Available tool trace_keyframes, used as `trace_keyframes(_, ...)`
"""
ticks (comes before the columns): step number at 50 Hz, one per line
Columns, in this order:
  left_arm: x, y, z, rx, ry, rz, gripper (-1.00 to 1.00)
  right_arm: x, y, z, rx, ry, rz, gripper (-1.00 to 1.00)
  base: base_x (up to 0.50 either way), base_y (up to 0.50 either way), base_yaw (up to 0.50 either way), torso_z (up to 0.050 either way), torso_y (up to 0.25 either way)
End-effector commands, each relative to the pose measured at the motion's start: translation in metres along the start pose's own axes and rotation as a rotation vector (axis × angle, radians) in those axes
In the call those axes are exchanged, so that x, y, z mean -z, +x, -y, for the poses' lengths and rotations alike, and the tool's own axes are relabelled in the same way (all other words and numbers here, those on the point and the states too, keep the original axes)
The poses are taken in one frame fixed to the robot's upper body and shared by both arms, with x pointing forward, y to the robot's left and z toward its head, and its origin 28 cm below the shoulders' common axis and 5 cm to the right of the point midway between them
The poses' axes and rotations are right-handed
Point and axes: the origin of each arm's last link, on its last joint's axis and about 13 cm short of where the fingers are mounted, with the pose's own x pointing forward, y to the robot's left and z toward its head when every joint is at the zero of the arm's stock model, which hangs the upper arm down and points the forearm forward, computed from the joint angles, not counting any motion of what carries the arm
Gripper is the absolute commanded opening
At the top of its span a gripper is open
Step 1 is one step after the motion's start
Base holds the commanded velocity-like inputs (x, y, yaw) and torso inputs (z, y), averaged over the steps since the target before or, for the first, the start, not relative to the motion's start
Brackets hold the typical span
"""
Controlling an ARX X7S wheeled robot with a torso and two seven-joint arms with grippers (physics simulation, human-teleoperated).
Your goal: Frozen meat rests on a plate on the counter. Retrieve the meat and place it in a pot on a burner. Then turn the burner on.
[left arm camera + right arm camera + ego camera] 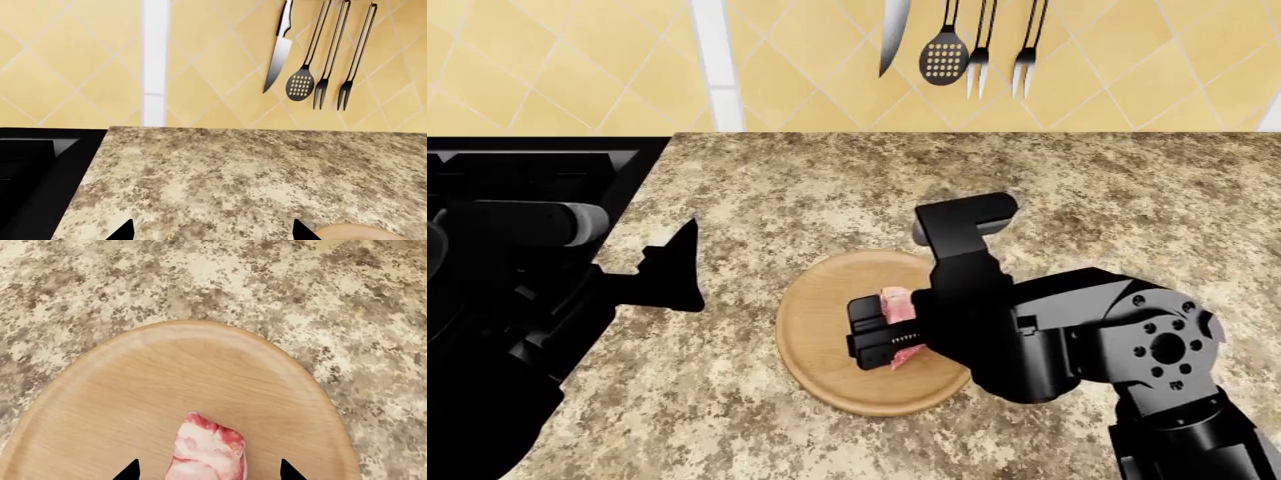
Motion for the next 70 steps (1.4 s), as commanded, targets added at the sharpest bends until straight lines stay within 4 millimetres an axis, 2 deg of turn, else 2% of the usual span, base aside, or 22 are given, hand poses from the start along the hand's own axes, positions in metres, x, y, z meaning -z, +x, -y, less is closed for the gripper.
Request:
trace_keyframes(1,0.002,0.001,-0.001,-0.007,-0.003,-0.003,1.0,0.004,0.004,-0.001,-0.003,-0.006,-0.014,1.0,0.0,0.0,0.0,0.0,0.0)
trace_keyframes(6,0.002,0.001,-0.001,-0.007,-0.004,-0.004,1.0,0.004,0.004,-0.001,-0.003,-0.006,-0.016,1.0,0.0,0.0,0.0,0.0,0.0)
trace_keyframes(7,0.002,0.001,-0.001,-0.007,-0.004,-0.004,1.0,0.004,0.004,-0.001,-0.003,-0.009,-0.013,-1.0,0.0,0.0,0.0,0.0,0.0)
trace_keyframes(27,-0.008,-0.009,0.005,-0.009,0.011,0.021,1.0,0.004,-0.015,-0.004,-0.006,-0.029,0.058,-1.0,0.0,0.0,0.0,0.0,0.0)
trace_keyframes(35,-0.017,-0.019,0.01,-0.008,0.033,0.043,1.0,0.004,-0.031,-0.002,0.005,-0.047,0.14,-1.0,0.0,0.0,0.0,0.0,0.0)
trace_keyframes(47,-0.031,-0.036,0.021,-0.003,0.074,0.081,1.0,-0.004,-0.067,0.0,-0.01,-0.098,0.382,-1.0,0.0,0.0,0.0,0.0,0.0)
trace_keyframes(59,-0.061,-0.047,0.023,-0.03,0.103,0.147,1.0,-0.023,-0.095,0.001,-0.044,-0.099,0.609,-1.0,0.0,0.0,0.0,0.0,0.001)
trace_keyframes(66,-0.077,-0.046,0.021,-0.06,0.117,0.2,1.0,-0.026,-0.097,0.004,-0.059,-0.108,0.639,-1.0,-0.02,0.09,0.0,0.0,0.0)
trace_keyframes(70,-0.078,-0.046,0.021,-0.066,0.122,0.208,1.0,-0.025,-0.097,0.005,-0.057,-0.11,0.639,-1.0,-0.25,0.48,0.0,0.0,0.0)
